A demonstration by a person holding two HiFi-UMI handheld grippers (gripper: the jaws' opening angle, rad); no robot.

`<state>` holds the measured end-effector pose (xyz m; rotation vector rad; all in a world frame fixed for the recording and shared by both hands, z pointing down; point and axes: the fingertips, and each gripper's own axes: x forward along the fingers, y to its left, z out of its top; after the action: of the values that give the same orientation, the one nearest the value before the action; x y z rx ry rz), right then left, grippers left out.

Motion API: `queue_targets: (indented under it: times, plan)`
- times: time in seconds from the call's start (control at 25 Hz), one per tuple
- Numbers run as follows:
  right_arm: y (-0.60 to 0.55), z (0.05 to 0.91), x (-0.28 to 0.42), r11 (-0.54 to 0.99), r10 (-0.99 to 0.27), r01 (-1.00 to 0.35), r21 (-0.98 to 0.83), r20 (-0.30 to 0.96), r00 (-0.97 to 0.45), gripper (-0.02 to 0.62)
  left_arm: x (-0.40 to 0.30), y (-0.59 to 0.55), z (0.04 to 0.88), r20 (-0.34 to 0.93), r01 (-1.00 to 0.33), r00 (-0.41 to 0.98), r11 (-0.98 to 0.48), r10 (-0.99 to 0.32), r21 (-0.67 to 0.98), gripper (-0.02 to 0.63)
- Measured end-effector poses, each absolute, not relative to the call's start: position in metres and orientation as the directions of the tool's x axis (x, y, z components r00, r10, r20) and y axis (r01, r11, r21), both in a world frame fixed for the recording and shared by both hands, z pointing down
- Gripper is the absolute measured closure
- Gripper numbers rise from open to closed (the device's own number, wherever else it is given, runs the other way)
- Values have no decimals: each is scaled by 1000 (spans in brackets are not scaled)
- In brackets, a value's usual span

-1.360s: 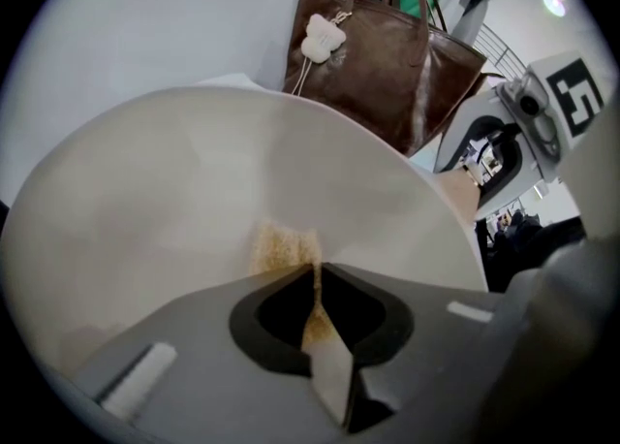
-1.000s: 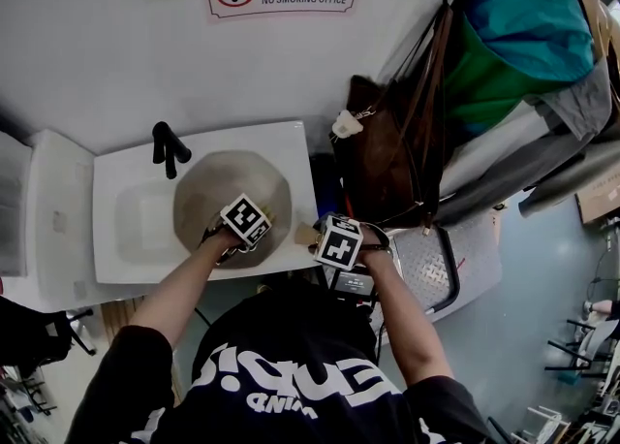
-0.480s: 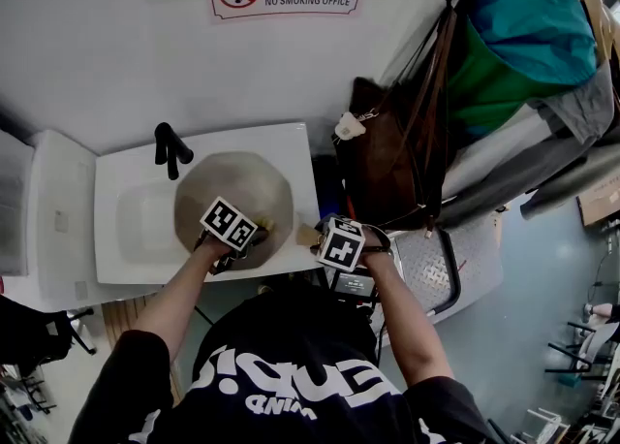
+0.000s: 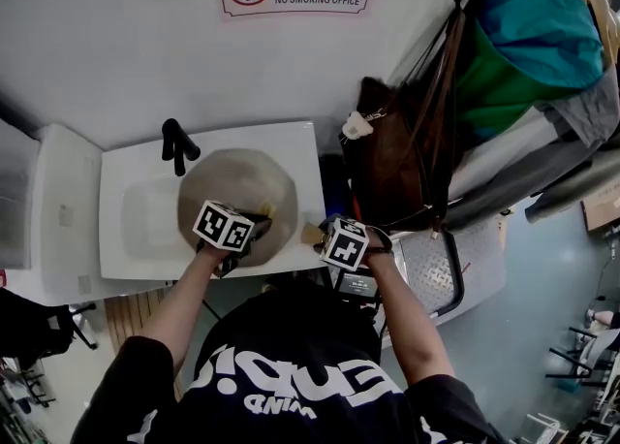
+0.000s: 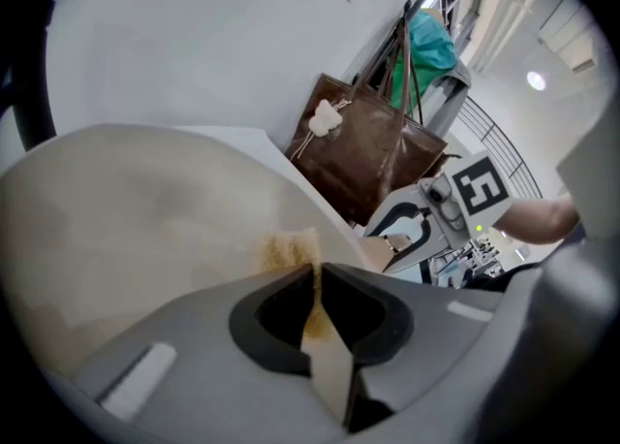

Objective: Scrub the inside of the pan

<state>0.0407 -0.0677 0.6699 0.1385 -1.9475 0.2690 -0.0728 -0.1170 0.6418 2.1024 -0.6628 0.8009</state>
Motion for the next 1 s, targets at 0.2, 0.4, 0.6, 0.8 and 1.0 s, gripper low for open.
queue_targets:
  times: [0.2,0.4,0.6,0.8,1.0]
  plan:
    - [-67,675,37,966,40,-221,-135,922,-386,402,-75,-121,628,706,-679,669,-577,-232,454,581]
    - [-66,676,38,968,33,-215,-127,918,-395,402,-71,-118,628,694,-675,678,-578,-242,459,581]
    - [-65,676,46,966,10,-233,-112,917,-399,400,-66,-116,624,684,-668,687,-582,-245,463,581]
    - [-69,659,51,963,-50,-261,-70,904,-425,400,-64,-117,613,657,-659,705,-588,-267,468,581]
    - [-78,619,54,955,-153,-296,8,870,-469,400,-67,-120,598,633,-653,717,-600,-292,462,581]
